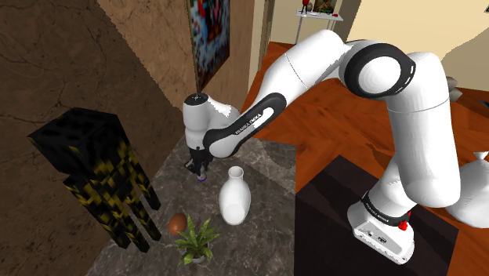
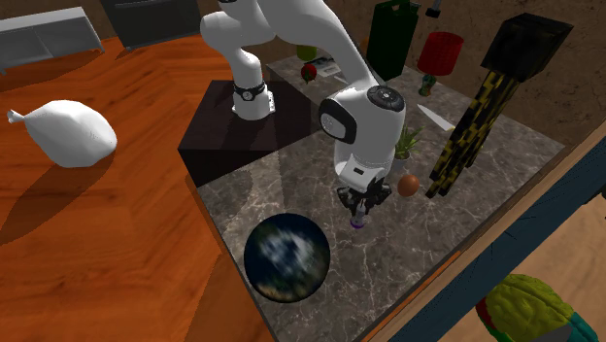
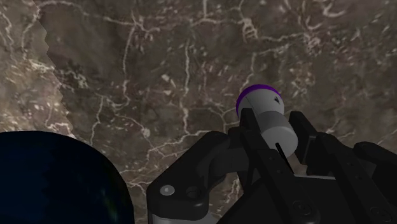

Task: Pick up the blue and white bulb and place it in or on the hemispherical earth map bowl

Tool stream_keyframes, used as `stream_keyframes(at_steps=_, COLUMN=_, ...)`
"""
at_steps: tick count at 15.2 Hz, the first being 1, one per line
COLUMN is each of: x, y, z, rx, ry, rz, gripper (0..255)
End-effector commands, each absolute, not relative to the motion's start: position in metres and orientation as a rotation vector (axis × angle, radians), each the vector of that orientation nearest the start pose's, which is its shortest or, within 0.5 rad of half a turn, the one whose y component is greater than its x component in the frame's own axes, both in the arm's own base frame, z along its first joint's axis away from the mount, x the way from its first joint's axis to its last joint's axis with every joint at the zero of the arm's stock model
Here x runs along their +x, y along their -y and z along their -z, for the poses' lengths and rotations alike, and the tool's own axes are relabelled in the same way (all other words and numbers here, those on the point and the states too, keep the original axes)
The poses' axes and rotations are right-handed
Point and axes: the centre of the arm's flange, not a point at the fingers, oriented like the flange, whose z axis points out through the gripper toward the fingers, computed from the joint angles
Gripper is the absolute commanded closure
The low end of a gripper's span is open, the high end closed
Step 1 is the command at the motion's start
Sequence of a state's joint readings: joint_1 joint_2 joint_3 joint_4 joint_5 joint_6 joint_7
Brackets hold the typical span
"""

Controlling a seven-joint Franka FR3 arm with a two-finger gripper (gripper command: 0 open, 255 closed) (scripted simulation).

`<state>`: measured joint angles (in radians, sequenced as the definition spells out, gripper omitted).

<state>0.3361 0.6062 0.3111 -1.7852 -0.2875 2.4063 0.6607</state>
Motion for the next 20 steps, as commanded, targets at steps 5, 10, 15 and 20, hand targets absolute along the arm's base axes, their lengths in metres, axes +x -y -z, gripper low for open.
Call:
stream_keyframes(at_steps=5, x=0.540, y=-0.384, z=-0.253, rx=-3.118, ry=0.217, rz=0.090, gripper=255)
stream_keyframes(at_steps=10, x=0.540, y=-0.384, z=-0.279, rx=-3.118, ry=0.217, rz=0.090, gripper=255)
stream_keyframes(at_steps=15, x=0.540, y=-0.384, z=-0.306, rx=-3.118, ry=0.217, rz=0.090, gripper=255)
stream_keyframes(at_steps=20, x=0.540, y=-0.384, z=-0.332, rx=-3.118, ry=0.217, rz=0.090, gripper=255)
